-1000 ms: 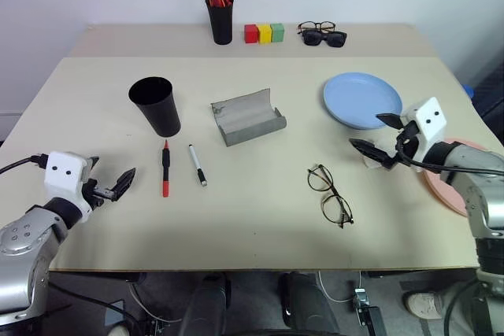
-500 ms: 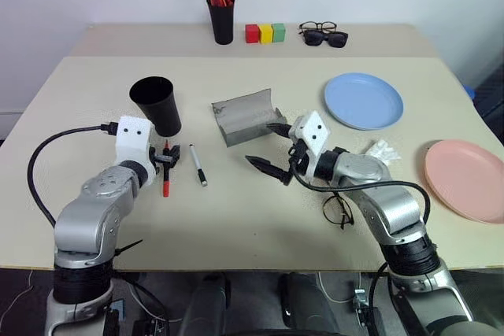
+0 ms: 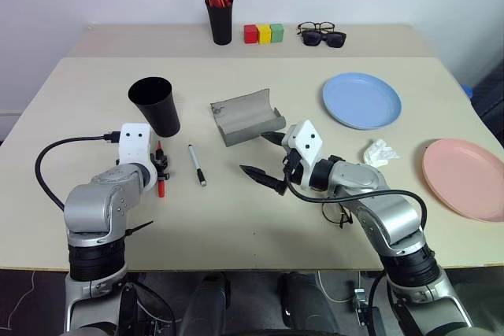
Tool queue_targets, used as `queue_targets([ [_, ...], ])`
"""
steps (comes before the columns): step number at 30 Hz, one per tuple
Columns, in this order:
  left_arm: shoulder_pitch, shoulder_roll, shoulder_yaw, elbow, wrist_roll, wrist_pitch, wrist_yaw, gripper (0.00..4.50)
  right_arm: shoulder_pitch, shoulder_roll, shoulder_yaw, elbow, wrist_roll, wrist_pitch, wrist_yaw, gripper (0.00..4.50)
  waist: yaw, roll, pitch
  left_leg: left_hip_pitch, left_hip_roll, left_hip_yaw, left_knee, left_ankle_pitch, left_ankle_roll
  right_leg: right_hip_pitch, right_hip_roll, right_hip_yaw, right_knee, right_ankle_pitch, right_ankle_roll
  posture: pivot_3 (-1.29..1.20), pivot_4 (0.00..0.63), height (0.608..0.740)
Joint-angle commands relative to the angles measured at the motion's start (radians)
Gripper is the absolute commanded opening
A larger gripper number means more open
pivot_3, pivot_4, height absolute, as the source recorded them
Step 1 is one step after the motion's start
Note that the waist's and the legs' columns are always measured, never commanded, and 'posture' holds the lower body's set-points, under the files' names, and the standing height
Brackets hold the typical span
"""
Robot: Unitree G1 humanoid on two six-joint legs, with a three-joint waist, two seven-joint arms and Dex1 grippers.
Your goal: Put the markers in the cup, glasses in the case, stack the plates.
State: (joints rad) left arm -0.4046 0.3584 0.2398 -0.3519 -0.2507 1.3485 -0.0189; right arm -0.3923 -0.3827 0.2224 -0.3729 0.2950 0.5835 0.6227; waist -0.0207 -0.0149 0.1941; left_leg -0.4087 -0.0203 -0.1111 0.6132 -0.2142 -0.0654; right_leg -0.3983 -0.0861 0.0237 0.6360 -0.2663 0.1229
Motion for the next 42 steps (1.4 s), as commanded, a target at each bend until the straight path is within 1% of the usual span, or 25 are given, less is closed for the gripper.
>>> queue_targets([
  [1,0.004,0.023,0.029,0.005,0.035,-0.003,0.012,0.02,-0.026,0.014,0.000,-0.023,-0.003,-0.017,-0.005,4.50,-0.001,0.000,0.000,0.000,0.000,0.000,0.000,0.000,0.000,0.000,0.000,0.000,0.000,0.000,0.000,0.00,0.150,0.740],
  [3,0.019,0.032,0.057,0.003,0.070,-0.092,0.045,0.02,-0.031,0.018,0.003,-0.020,-0.005,-0.022,-0.002,4.50,-0.001,0.000,0.000,0.000,0.000,0.000,0.000,0.000,0.000,0.000,0.000,0.000,0.000,0.000,0.000,0.00,0.150,0.740],
  [4,0.024,0.040,0.075,0.006,0.117,-0.183,0.094,0.02,-0.035,0.020,0.001,-0.017,-0.005,-0.025,0.000,4.50,0.000,0.000,0.000,0.000,0.000,0.000,0.000,0.000,0.000,0.000,0.000,0.000,0.000,0.000,0.000,0.00,0.150,0.740],
  [6,0.003,0.017,0.184,0.023,0.169,-0.438,0.204,0.02,-0.046,0.025,-0.001,-0.007,-0.004,-0.031,0.004,4.50,0.002,-0.001,0.000,0.000,0.000,0.000,0.000,0.000,0.000,-0.001,0.000,0.000,0.000,0.000,0.000,0.00,0.150,0.740],
  [7,-0.009,0.015,0.216,0.031,0.185,-0.527,0.240,0.02,-0.051,0.029,-0.001,-0.002,-0.003,-0.035,0.006,4.50,0.003,-0.001,0.001,0.000,0.000,0.000,0.000,0.000,-0.001,-0.001,0.000,0.000,0.000,0.000,-0.001,0.00,0.150,0.740],
  [8,-0.027,0.015,0.234,0.037,0.181,-0.592,0.245,0.02,-0.059,0.035,0.000,0.004,-0.002,-0.039,0.007,4.50,0.005,-0.001,0.000,-0.001,0.000,0.000,0.000,0.000,-0.001,-0.002,0.000,0.000,0.000,0.001,-0.001,0.00,0.150,0.740],
  [10,-0.072,0.014,0.237,0.035,0.138,-0.726,0.189,0.02,-0.079,0.052,-0.003,0.021,0.004,-0.055,0.009,4.50,0.011,-0.002,0.000,-0.001,0.000,0.000,0.000,0.001,-0.001,-0.001,-0.001,0.000,0.000,0.001,-0.001,0.00,0.150,0.740],
  [11,-0.102,0.015,0.228,0.040,0.114,-0.792,0.150,0.02,-0.094,0.068,-0.007,0.034,0.008,-0.065,0.007,4.50,0.013,-0.002,0.000,-0.001,0.000,0.000,0.000,0.001,-0.001,0.000,-0.001,0.000,-0.001,0.001,-0.001,0.00,0.150,0.740],
  [14,-0.183,0.052,0.126,0.117,0.150,-0.946,0.060,0.02,-0.166,0.137,-0.023,0.105,-0.007,-0.096,-0.040,4.50,0.015,-0.003,0.000,-0.001,-0.001,0.000,0.001,0.001,-0.002,0.001,-0.002,-0.001,-0.003,0.001,0.000,0.00,0.150,0.740],
  [17,-0.240,0.067,0.043,0.247,0.195,-1.049,0.018,0.02,-0.219,0.183,-0.015,0.171,-0.045,-0.139,-0.075,4.50,0.008,-0.003,0.000,-0.001,-0.001,0.000,0.001,0.001,-0.002,0.001,-0.001,0.000,-0.003,0.002,0.001,0.00,0.150,0.740],
  [19,-0.272,0.052,0.007,0.351,0.207,-1.122,0.006,0.02,-0.244,0.210,-0.007,0.198,-0.055,-0.163,-0.085,4.50,0.003,-0.003,0.000,0.000,-0.001,0.000,0.000,0.001,-0.002,0.001,-0.001,0.000,-0.002,0.002,0.001,0.00,0.150,0.740],
  [23,-0.291,0.028,-0.037,0.491,0.228,-1.236,-0.004,0.02,-0.253,0.236,0.007,0.208,-0.069,-0.187,-0.089,4.50,-0.002,-0.003,0.000,-0.001,-0.001,0.000,-0.001,0.001,-0.002,-0.003,-0.001,0.000,0.003,0.001,0.000,0.00,0.150,0.740],
  [25,-0.294,0.014,-0.038,0.537,0.221,-1.272,0.001,0.02,-0.246,0.241,0.007,0.201,-0.071,-0.187,-0.093,4.50,-0.002,-0.003,0.000,-0.003,-0.001,0.001,0.000,0.001,-0.002,-0.007,-0.001,0.001,0.006,0.001,0.000,0.00,0.150,0.740],
  [28,-0.291,-0.009,-0.034,0.590,0.199,-1.306,-0.008,0.02,-0.228,0.245,0.006,0.181,-0.075,-0.180,-0.097,4.50,0.000,-0.003,0.000,-0.003,-0.001,0.002,0.000,0.001,-0.002,-0.008,-0.001,0.001,0.008,0.001,0.000,0.00,0.150,0.740],
  [33,-0.276,-0.024,-0.036,0.600,0.180,-1.333,-0.028,2.50,-0.221,0.244,0.000,0.170,-0.074,-0.174,-0.098,4.50,0.001,-0.003,0.000,-0.003,-0.001,0.002,0.002,0.001,-0.002,-0.008,-0.001,0.001,0.010,0.001,0.000,0.00,0.150,0.740],
  [35,-0.268,-0.021,-0.036,0.589,0.198,-1.333,-0.011,3.62,-0.223,0.242,-0.002,0.172,-0.074,-0.175,-0.098,4.50,-0.001,-0.003,0.000,-0.003,-0.001,0.001,0.002,0.001,-0.002,-0.008,-0.001,0.001,0.011,0.001,0.000,0.00,0.150,0.740],
  [37,-0.254,-0.019,-0.032,0.545,0.195,-1.334,-0.012,4.48,-0.224,0.239,-0.003,0.173,-0.074,-0.174,-0.096,4.50,-0.001,-0.003,0.000,-0.002,-0.001,0.001,0.002,0.001,-0.002,-0.008,-0.001,0.001,0.011,0.001,0.000,0.00,0.150,0.740],
  [39,-0.228,-0.012,-0.035,0.460,0.158,-1.329,-0.061,4.48,-0.224,0.233,-0.006,0.172,-0.074,-0.173,-0.093,4.50,-0.001,-0.003,0.000,-0.002,-0.001,0.001,0.002,0.001,-0.002,-0.008,-0.001,0.001,0.011,0.001,0.000,0.00,0.150,0.740],
  [42,-0.140,0.040,-0.080,0.248,0.064,-1.249,-0.235,4.48,-0.220,0.210,-0.022,0.172,-0.072,-0.171,-0.084,4.50,-0.002,-0.003,0.000,-0.002,-0.001,0.001,0.001,0.002,-0.002,-0.008,-0.001,0.001,0.011,0.001,0.000,0.00,0.150,0.740],
])
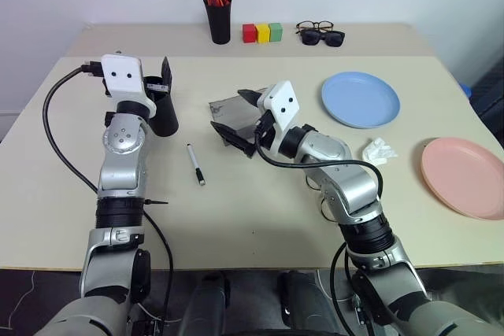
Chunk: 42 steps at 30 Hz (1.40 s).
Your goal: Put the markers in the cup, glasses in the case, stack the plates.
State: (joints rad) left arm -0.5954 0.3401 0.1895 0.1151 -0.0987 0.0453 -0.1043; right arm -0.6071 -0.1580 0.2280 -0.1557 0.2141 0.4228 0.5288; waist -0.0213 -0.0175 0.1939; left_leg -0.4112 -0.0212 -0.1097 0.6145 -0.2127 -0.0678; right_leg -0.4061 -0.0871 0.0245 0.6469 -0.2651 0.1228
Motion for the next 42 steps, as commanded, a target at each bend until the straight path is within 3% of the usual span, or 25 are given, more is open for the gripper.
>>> queue_targets([
  [1,0.096,0.095,-0.050,-0.298,-0.132,0.090,-0.231,4.48,-0.003,-0.028,-0.037,-0.044,0.010,-0.011,0.015,4.50,-0.002,0.000,0.000,0.000,0.000,0.000,0.000,0.000,0.000,0.000,0.000,0.000,0.000,0.000,0.000,0.00,0.150,0.740],
  [3,0.164,0.159,-0.068,-0.400,-0.195,0.165,-0.336,4.48,-0.001,-0.050,-0.054,-0.040,0.015,-0.012,0.023,4.50,-0.003,0.001,0.000,0.000,0.000,0.000,-0.001,0.000,0.000,0.000,0.000,0.000,0.000,0.000,0.000,0.00,0.150,0.740],
  [7,0.288,0.379,-0.133,-0.496,-0.240,0.332,-0.571,4.48,0.000,-0.110,-0.097,-0.028,0.028,-0.009,0.053,4.50,-0.011,0.002,0.001,0.002,0.001,0.001,-0.001,0.000,0.000,0.001,0.001,0.001,0.001,-0.001,-0.002,0.00,0.150,0.740],
  [10,0.292,0.428,-0.164,-0.480,-0.261,0.424,-0.620,4.48,0.001,-0.136,-0.103,-0.027,0.033,-0.010,0.079,4.50,-0.014,0.002,0.001,0.002,0.001,0.000,-0.001,0.000,0.000,0.001,0.001,0.000,0.001,-0.001,-0.002,0.00,0.150,0.740],
  [14,0.271,0.460,-0.238,-0.426,-0.180,0.530,-0.612,4.48,0.012,-0.146,-0.101,-0.037,0.025,-0.009,0.090,4.50,-0.022,0.002,0.001,0.002,0.001,0.000,-0.001,0.000,0.000,0.001,0.001,0.000,0.001,-0.001,-0.002,0.00,0.150,0.740],
  [16,0.232,0.416,-0.238,-0.388,-0.158,0.660,-0.516,4.48,0.024,-0.144,-0.096,-0.052,0.021,-0.004,0.089,4.50,-0.024,0.002,0.001,0.002,0.001,0.000,-0.001,0.000,0.000,0.001,0.002,0.000,0.001,-0.001,-0.002,0.00,0.150,0.740],
  [19,0.143,0.276,-0.177,-0.346,-0.149,0.905,-0.322,4.48,0.044,-0.145,-0.089,-0.075,0.018,0.003,0.087,4.50,-0.020,0.001,0.002,0.002,0.001,-0.001,-0.001,0.000,0.000,0.001,0.002,0.000,0.002,-0.001,-0.002,0.00,0.150,0.740],
  [27,0.075,0.110,-0.129,-0.417,-0.161,1.343,-0.174,4.48,0.061,-0.148,-0.082,-0.092,0.017,0.008,0.088,4.50,-0.023,0.000,0.002,0.002,0.001,-0.001,0.000,0.000,0.000,0.001,0.002,0.000,0.003,-0.002,-0.001,0.00,0.150,0.740],
  [30,0.061,0.084,-0.122,-0.422,-0.161,1.425,-0.156,3.69,0.052,-0.142,-0.074,-0.082,0.017,0.004,0.094,4.50,-0.023,0.000,0.002,0.002,0.001,-0.001,0.000,0.000,0.000,0.001,0.001,0.000,0.003,-0.002,-0.002,0.00,0.150,0.740],
  [37,0.066,0.053,-0.092,-0.440,-0.141,1.464,-0.109,0.10,0.049,-0.141,-0.059,-0.079,0.031,0.011,0.133,4.50,-0.021,0.000,0.002,0.002,0.001,-0.001,0.000,0.000,0.000,0.001,0.001,0.000,0.003,-0.002,-0.002,0.00,0.150,0.740],
  [42,0.079,0.059,-0.045,-0.546,-0.194,1.225,-0.179,0.04,0.053,-0.149,-0.060,-0.082,0.031,0.013,0.149,4.50,-0.020,0.000,0.002,0.002,0.001,-0.001,0.000,0.001,-0.001,0.001,0.001,0.000,0.002,-0.002,-0.002,0.00,0.150,0.740],
])
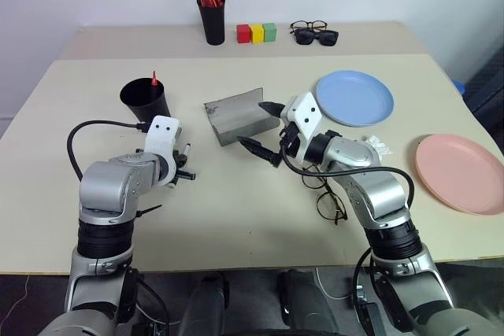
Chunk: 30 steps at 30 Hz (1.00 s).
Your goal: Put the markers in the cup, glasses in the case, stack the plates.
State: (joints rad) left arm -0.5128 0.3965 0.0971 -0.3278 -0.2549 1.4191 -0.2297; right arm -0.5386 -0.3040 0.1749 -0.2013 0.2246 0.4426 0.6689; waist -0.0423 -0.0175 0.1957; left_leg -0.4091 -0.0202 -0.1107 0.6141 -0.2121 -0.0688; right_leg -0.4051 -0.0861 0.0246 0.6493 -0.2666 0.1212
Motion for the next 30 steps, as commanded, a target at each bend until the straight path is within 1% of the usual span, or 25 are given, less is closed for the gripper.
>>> queue_targets([
  [1,0.010,0.013,0.060,-0.145,-0.055,-0.247,-0.098,0.04,-0.016,-0.004,-0.009,-0.035,0.020,-0.006,0.011,4.50,0.001,0.000,0.000,0.000,0.000,0.000,0.000,0.000,0.000,0.000,0.000,0.000,0.000,0.000,0.000,0.00,0.150,0.740],
  [2,0.020,0.031,0.066,-0.177,-0.065,-0.317,-0.132,0.04,-0.016,-0.004,-0.010,-0.035,0.020,-0.006,0.012,4.50,0.001,0.000,0.000,0.000,0.000,0.000,0.000,0.000,-0.001,0.000,0.000,0.000,0.000,0.000,0.000,0.00,0.150,0.740],
  [4,-0.013,0.026,0.143,-0.200,-0.136,-0.483,-0.221,0.04,-0.021,-0.001,-0.014,-0.030,0.022,-0.008,0.013,4.50,0.002,0.000,0.000,0.000,0.000,0.000,-0.001,0.000,-0.001,0.000,-0.001,0.000,-0.001,0.000,0.000,0.00,0.150,0.740],
  [5,-0.044,0.012,0.180,-0.184,-0.156,-0.527,-0.218,0.04,-0.026,0.003,-0.013,-0.026,0.024,-0.011,0.013,4.50,0.003,0.000,0.000,-0.001,0.000,0.000,-0.001,0.001,-0.001,-0.001,-0.001,0.000,-0.001,0.000,0.000,0.00,0.150,0.740],
  [6,-0.076,0.007,0.196,-0.156,-0.148,-0.569,-0.196,0.04,-0.030,0.007,-0.012,-0.022,0.025,-0.013,0.012,4.50,0.004,0.000,0.000,-0.001,0.000,0.000,-0.001,0.001,-0.001,0.000,-0.001,0.000,-0.001,0.000,0.000,0.00,0.150,0.740],
  [9,-0.169,0.013,0.156,-0.006,0.008,-0.770,-0.064,0.04,-0.051,0.032,-0.005,-0.009,0.029,-0.023,0.005,4.50,0.005,0.000,0.000,0.000,0.000,0.001,0.000,0.001,-0.002,0.001,-0.001,0.000,-0.001,0.000,0.000,0.00,0.150,0.740],
  [11,-0.204,0.028,0.125,0.113,0.105,-0.894,0.004,0.04,-0.069,0.054,-0.001,0.003,0.030,-0.028,-0.004,4.50,0.000,0.000,0.000,0.000,0.000,0.001,0.000,0.001,-0.001,0.001,-0.001,0.000,-0.001,0.000,0.000,0.00,0.150,0.740],
  [15,-0.226,0.029,0.124,0.308,0.185,-1.080,0.086,0.04,-0.092,0.096,0.017,0.015,0.023,-0.036,-0.014,4.50,0.000,0.000,0.000,0.000,0.000,0.001,-0.001,0.001,-0.001,0.000,0.000,0.000,-0.001,0.000,0.000,0.00,0.150,0.740],
  [17,-0.222,0.025,0.129,0.383,0.197,-1.143,0.105,0.04,-0.097,0.114,0.029,0.017,0.017,-0.039,-0.019,4.50,0.000,0.000,0.000,0.000,0.000,0.001,-0.001,0.001,-0.001,-0.001,0.000,0.000,-0.001,0.000,0.000,0.00,0.150,0.740],
  [20,-0.200,0.018,0.120,0.445,0.205,-1.220,0.107,0.04,-0.091,0.123,0.034,0.007,0.016,-0.038,-0.025,4.50,0.001,0.000,0.000,-0.001,0.000,0.001,-0.001,0.001,-0.001,-0.001,-0.001,0.000,-0.001,0.000,0.000,0.00,0.150,0.740],
  [26,-0.162,0.006,0.120,0.497,0.201,-1.260,0.112,0.04,-0.079,0.114,0.028,-0.008,0.017,-0.032,-0.032,4.50,0.001,0.000,0.000,-0.001,0.000,0.000,-0.001,0.001,-0.001,-0.001,-0.001,0.000,-0.001,0.000,0.000,0.00,0.150,0.740],
  [29,-0.151,-0.001,0.118,0.503,0.205,-1.266,0.119,1.13,-0.079,0.110,0.027,-0.009,0.019,-0.032,-0.032,4.50,0.000,0.000,0.000,-0.001,0.000,0.000,-0.001,0.001,-0.001,-0.001,0.000,0.000,0.000,0.000,0.000,0.00,0.150,0.740],
  [30,-0.151,-0.007,0.122,0.499,0.199,-1.264,0.123,1.59,-0.080,0.108,0.026,-0.009,0.020,-0.031,-0.032,4.50,0.000,0.000,0.000,-0.001,0.000,0.000,-0.001,0.001,-0.001,-0.001,0.000,0.000,0.000,0.000,0.000,0.00,0.150,0.740],
])
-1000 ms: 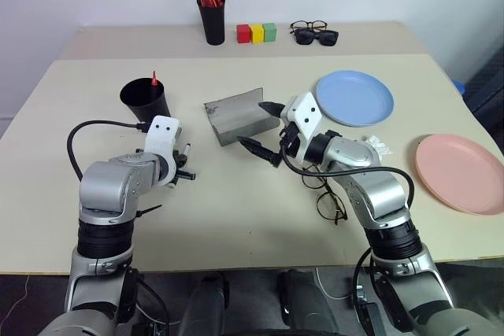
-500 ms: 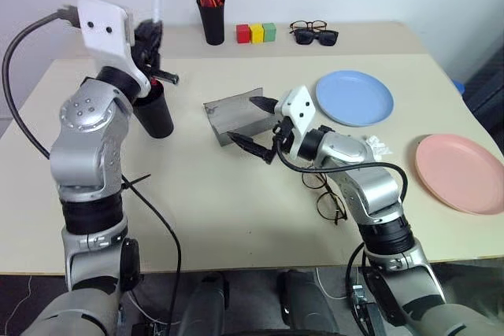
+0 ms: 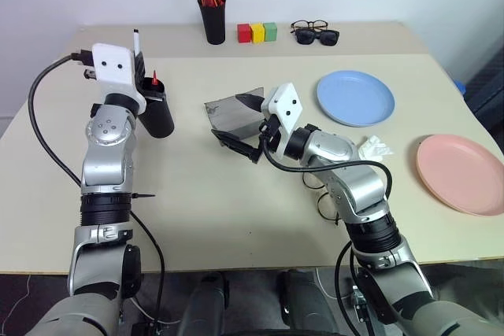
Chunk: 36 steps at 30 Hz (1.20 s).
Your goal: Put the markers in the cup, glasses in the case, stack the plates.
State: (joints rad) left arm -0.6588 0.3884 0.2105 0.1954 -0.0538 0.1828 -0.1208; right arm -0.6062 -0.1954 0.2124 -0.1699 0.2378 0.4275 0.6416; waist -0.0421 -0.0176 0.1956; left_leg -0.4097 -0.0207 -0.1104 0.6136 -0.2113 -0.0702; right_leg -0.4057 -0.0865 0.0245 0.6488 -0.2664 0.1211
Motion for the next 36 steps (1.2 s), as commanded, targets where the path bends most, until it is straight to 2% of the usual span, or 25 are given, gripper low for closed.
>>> queue_targets([
  [1,-0.006,-0.004,0.012,-0.026,-0.007,-0.026,0.016,2.04,-0.013,-0.001,-0.012,-0.040,0.007,-0.016,-0.005,4.50,-0.001,0.000,0.000,0.000,0.000,0.000,0.000,0.000,0.000,0.000,0.000,0.000,0.000,0.000,0.000,0.00,0.150,0.740],
  [2,-0.008,-0.008,0.019,-0.035,-0.019,-0.033,0.013,2.52,-0.014,-0.003,-0.012,-0.039,0.007,-0.016,-0.005,4.50,-0.001,0.000,0.000,0.000,0.000,0.000,0.000,0.000,0.000,0.000,0.000,0.000,0.000,0.000,0.000,0.00,0.150,0.740],
  [6,-0.025,-0.030,0.025,-0.138,-0.133,-0.022,-0.079,2.52,-0.014,-0.022,-0.024,-0.047,0.008,-0.008,-0.004,4.50,0.001,0.000,0.000,0.000,0.000,0.000,0.000,0.000,0.000,0.000,0.000,0.000,0.000,0.000,0.000,0.00,0.150,0.740],
  [9,-0.006,0.022,-0.090,-0.244,-0.228,0.154,-0.294,2.52,-0.001,-0.076,-0.061,-0.073,0.016,0.011,0.003,4.50,0.002,0.000,0.000,0.000,0.000,0.000,0.000,0.000,0.000,0.000,0.000,0.000,0.000,0.000,0.000,0.00,0.150,0.740],
  [10,0.000,0.055,-0.144,-0.259,-0.223,0.220,-0.353,3.05,0.006,-0.100,-0.075,-0.084,0.020,0.019,0.007,4.50,0.002,0.000,0.000,0.000,0.000,0.000,0.000,0.000,0.000,0.000,0.000,0.000,0.000,0.000,0.000,0.00,0.150,0.740],
  [11,-0.002,0.076,-0.191,-0.257,-0.216,0.286,-0.387,3.37,0.019,-0.133,-0.090,-0.099,0.024,0.028,0.018,4.50,0.003,0.000,0.000,0.000,0.000,0.000,0.000,0.000,0.000,0.001,0.000,0.000,0.000,0.000,0.000,0.00,0.150,0.740],
  [13,-0.027,0.084,-0.237,-0.235,-0.235,0.432,-0.410,4.32,0.042,-0.192,-0.112,-0.129,0.035,0.044,0.040,4.50,0.003,0.000,0.000,0.000,-0.001,0.000,0.000,0.000,0.000,0.002,0.000,0.000,-0.001,0.000,0.000,0.00,0.150,0.740],
  [16,-0.067,0.106,-0.338,-0.188,-0.199,0.525,-0.478,4.42,0.076,-0.274,-0.142,-0.171,0.049,0.066,0.073,4.50,-0.003,0.000,0.000,0.000,0.000,0.000,0.000,0.000,0.000,0.001,0.000,0.000,0.000,0.000,0.000,0.00,0.150,0.740],
  [18,-0.126,0.099,-0.399,-0.077,-0.172,0.581,-0.518,4.42,0.122,-0.351,-0.175,-0.211,0.054,0.085,0.103,4.50,-0.001,0.000,0.000,0.000,0.000,0.000,0.000,0.000,0.001,0.000,0.001,0.000,0.001,0.000,0.000,0.00,0.150,0.740],
  [22,-0.204,0.071,-0.425,0.066,-0.199,0.597,-0.631,4.42,0.205,-0.439,-0.217,-0.283,0.073,0.118,0.117,4.50,-0.003,0.000,0.000,0.000,0.000,0.000,0.001,-0.001,0.001,0.001,0.001,0.000,0.000,0.000,0.000,0.00,0.150,0.740],
  [25,-0.241,0.057,-0.472,0.169,-0.155,0.549,-0.691,3.55,0.247,-0.460,-0.237,-0.331,0.078,0.144,0.094,4.50,-0.001,0.000,0.000,0.000,0.000,0.000,0.000,-0.001,0.001,0.001,0.001,0.000,0.000,-0.001,0.000,0.00,0.150,0.740],
  [32,-0.261,0.040,-0.503,0.258,-0.098,0.402,-0.785,0.06,0.286,-0.464,-0.254,-0.388,0.083,0.183,0.051,4.50,0.003,0.000,0.000,0.000,0.000,0.000,0.001,-0.001,0.001,0.001,0.001,0.000,0.000,-0.001,0.000,0.00,0.150,0.740],
  [36,-0.179,0.100,-0.533,0.159,-0.060,0.099,-0.922,0.06,0.328,-0.487,-0.270,-0.440,0.148,0.291,0.060,4.50,0.002,0.000,0.000,0.000,0.000,0.000,0.000,-0.001,0.001,0.001,0.000,0.000,-0.001,-0.001,0.000,0.00,0.150,0.740],
])
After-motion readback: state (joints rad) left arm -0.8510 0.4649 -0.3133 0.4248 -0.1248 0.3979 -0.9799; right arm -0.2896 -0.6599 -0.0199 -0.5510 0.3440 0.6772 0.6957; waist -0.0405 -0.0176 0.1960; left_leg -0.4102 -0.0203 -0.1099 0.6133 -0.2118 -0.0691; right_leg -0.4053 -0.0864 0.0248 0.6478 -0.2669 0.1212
